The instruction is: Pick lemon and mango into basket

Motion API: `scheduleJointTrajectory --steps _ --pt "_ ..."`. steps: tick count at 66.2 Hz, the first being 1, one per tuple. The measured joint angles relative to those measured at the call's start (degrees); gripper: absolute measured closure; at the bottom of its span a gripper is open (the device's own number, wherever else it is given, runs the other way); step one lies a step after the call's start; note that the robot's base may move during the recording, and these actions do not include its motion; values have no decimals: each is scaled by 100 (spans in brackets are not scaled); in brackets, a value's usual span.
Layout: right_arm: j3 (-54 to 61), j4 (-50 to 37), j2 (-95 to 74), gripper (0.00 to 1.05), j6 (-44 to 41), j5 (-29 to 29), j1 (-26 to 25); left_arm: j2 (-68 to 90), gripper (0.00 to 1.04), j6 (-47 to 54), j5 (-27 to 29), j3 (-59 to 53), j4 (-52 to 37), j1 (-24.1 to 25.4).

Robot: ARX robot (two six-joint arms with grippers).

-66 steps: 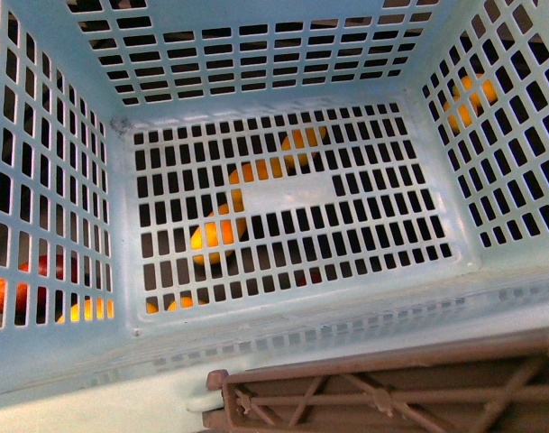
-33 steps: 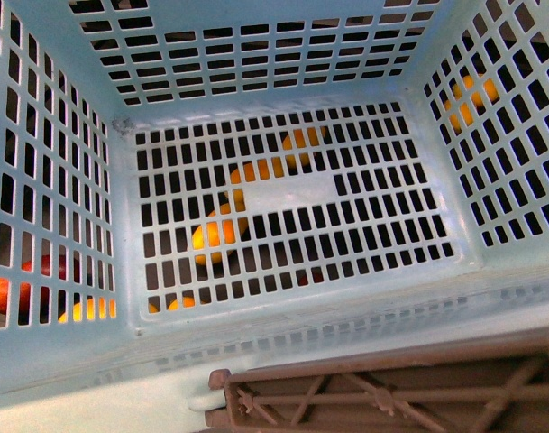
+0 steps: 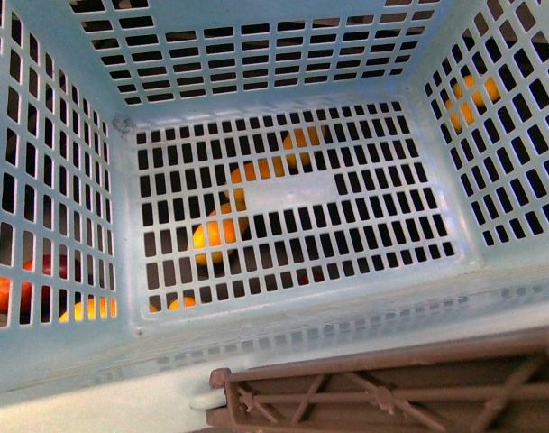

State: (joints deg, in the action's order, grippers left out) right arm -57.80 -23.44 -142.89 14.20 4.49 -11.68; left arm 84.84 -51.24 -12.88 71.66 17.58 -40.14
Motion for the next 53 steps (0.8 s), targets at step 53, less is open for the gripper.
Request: scheduleJointTrajectory --steps 53 --pt "1880 -922 2734 41 -417 -734 -922 0 90 0 0 0 2 0"
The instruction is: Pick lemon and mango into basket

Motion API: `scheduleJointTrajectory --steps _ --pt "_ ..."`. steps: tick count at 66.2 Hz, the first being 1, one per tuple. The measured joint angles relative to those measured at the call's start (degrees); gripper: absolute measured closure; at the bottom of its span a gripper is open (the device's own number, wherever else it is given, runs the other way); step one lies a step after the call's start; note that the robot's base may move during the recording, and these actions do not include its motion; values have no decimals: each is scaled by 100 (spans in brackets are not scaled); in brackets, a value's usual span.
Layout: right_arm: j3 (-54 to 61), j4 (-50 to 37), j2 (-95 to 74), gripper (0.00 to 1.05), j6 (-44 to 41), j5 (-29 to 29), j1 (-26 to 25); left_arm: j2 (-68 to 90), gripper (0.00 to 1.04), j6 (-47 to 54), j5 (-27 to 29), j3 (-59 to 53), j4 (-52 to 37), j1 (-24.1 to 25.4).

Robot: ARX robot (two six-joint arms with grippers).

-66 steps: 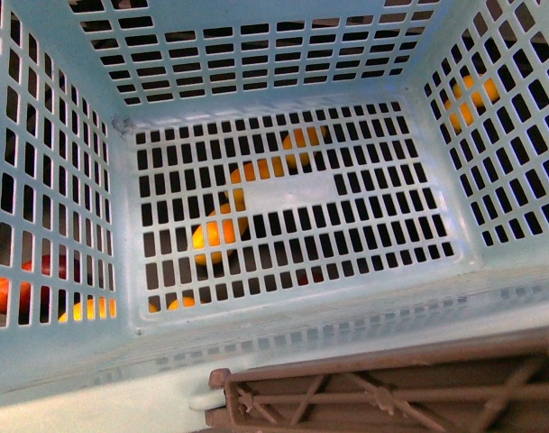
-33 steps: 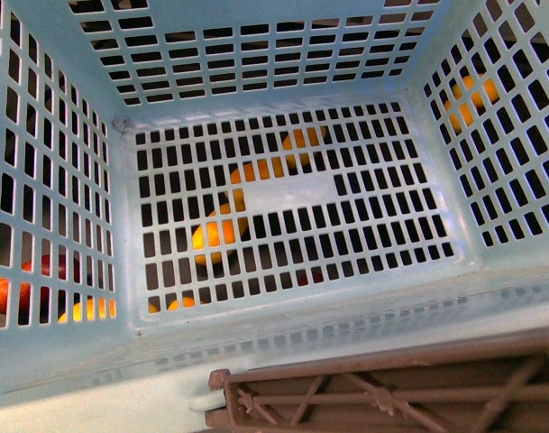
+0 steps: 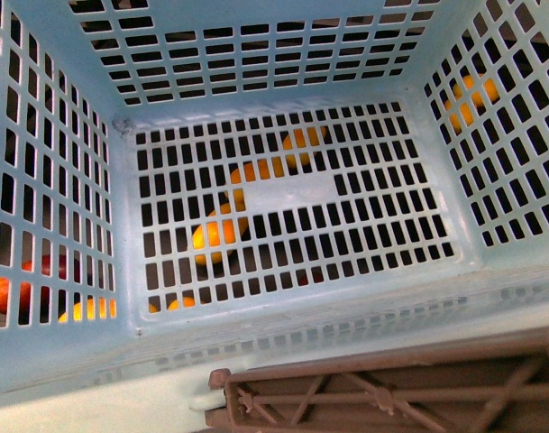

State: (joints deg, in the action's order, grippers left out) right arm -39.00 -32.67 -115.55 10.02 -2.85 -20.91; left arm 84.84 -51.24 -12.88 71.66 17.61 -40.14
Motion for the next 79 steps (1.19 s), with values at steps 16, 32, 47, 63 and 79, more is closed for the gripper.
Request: scheduleJointTrajectory --steps 16,32,47,63,79 --pt "704 870 2573 41 -278 -555 -334 0 90 -2 0 0 0 0" --pt "645 1921 5084 41 -177 -800 177 0 90 -2 -2 0 0 0" --pt "337 1967 5755 42 118 -175 1497 0 90 -2 0 0 0 0" --pt "133 1572 5056 42 254 533 3071 0 90 2 -2 0 0 0" --pt "125 1473 4472 42 297 872 3766 0 90 -7 17 0 0 0"
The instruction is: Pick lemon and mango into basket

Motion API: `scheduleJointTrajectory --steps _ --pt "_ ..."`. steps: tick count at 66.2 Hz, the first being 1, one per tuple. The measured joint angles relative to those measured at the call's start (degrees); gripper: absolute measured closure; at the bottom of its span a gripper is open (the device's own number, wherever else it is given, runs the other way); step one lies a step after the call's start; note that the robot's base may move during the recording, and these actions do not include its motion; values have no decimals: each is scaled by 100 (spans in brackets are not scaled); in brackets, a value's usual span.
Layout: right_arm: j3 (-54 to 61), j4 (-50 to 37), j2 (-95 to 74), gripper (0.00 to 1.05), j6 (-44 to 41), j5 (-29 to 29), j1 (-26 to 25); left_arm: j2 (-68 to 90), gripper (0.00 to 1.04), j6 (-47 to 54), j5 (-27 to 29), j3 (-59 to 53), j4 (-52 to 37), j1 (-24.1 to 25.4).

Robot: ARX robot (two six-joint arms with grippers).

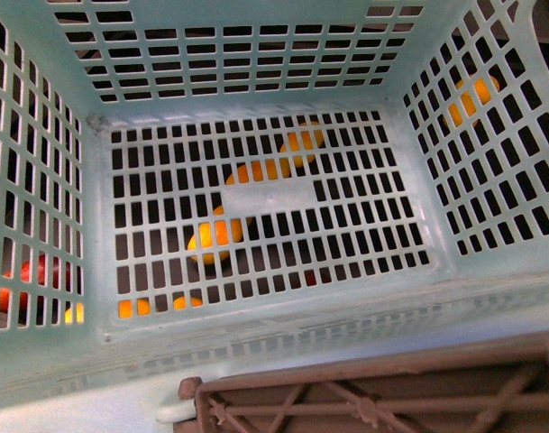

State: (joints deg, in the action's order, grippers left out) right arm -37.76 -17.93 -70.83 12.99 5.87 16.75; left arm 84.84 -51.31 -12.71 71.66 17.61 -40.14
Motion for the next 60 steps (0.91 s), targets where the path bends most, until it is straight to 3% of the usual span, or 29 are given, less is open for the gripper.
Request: scheduleJointTrajectory --steps 7,16,23,31,43,54,60 --pt "0 0 -50 42 17 42 179 0 90 4 7 0 0 0" --pt "0 0 -48 23 59 92 343 0 90 2 -17 0 0 0" --pt "0 20 -39 21 70 155 389 0 90 9 -20 0 0 0" --pt "0 76 28 7 79 234 389 20 90 2 -44 0 7 0" --pt "83 254 551 9 74 549 162 28 90 -11 26 0 9 -2" --pt "328 474 1349 9 -74 1257 -291 28 90 -28 -20 0 9 -7" --pt "717 -378 1600 20 -568 730 -531 28 90 -31 -26 0 9 -7"
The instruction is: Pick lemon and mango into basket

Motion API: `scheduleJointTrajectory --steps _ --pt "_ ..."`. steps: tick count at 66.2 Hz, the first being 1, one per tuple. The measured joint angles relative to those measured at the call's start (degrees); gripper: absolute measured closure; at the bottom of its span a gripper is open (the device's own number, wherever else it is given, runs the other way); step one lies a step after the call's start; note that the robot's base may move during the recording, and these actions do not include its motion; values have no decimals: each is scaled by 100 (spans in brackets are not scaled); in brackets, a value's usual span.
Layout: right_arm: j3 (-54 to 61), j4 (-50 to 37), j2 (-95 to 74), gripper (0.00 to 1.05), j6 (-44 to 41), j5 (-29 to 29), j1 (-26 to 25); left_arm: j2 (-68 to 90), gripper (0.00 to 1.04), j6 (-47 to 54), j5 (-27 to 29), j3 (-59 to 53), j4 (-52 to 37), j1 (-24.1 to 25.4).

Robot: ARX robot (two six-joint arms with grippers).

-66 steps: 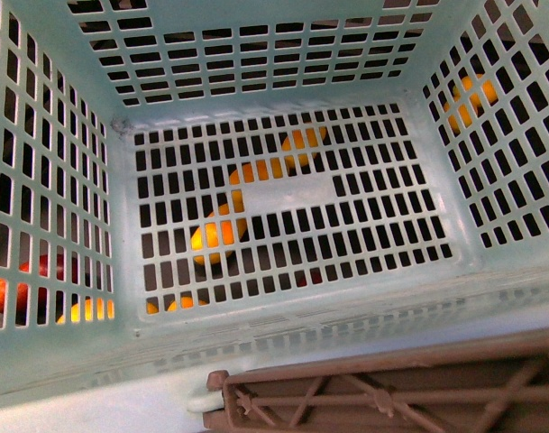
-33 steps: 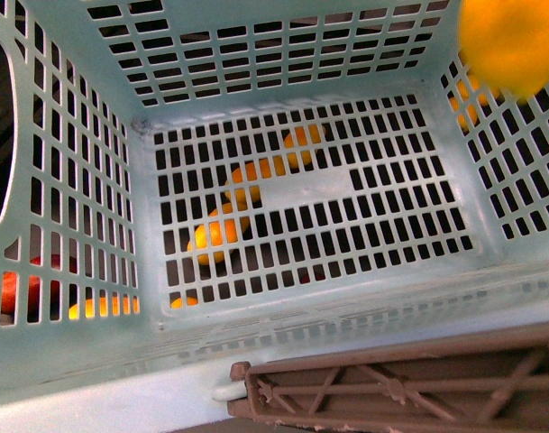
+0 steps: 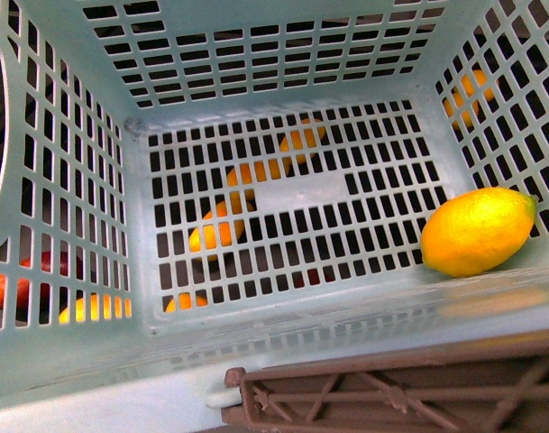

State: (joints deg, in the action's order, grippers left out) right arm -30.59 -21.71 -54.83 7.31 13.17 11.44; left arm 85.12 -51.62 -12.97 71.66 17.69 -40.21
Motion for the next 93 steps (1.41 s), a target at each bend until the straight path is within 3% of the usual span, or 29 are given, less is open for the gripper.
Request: scheduleJointTrajectory --steps 8,34,40,57,65,85,93 --pt "667 -634 313 39 -446 -400 -153 0 90 -2 2 0 0 -4" --pt "1932 -817 1320 103 -686 -817 -627 0 90 4 2 0 0 -2" --pt "2109 -778 1545 103 -706 -1270 -938 0 90 2 0 0 0 -2" --pt "2514 -525 2184 103 -706 -1300 -1123 0 90 0 9 0 0 -2" --pt "2553 -498 2275 85 -713 -1303 -1126 0 90 4 7 0 0 -2" --pt "2553 -498 2280 26 -713 -1305 -1126 0 90 0 7 0 0 -2" --pt "2553 -498 2280 8 -710 -1305 -1126 0 90 2 9 0 0 -2"
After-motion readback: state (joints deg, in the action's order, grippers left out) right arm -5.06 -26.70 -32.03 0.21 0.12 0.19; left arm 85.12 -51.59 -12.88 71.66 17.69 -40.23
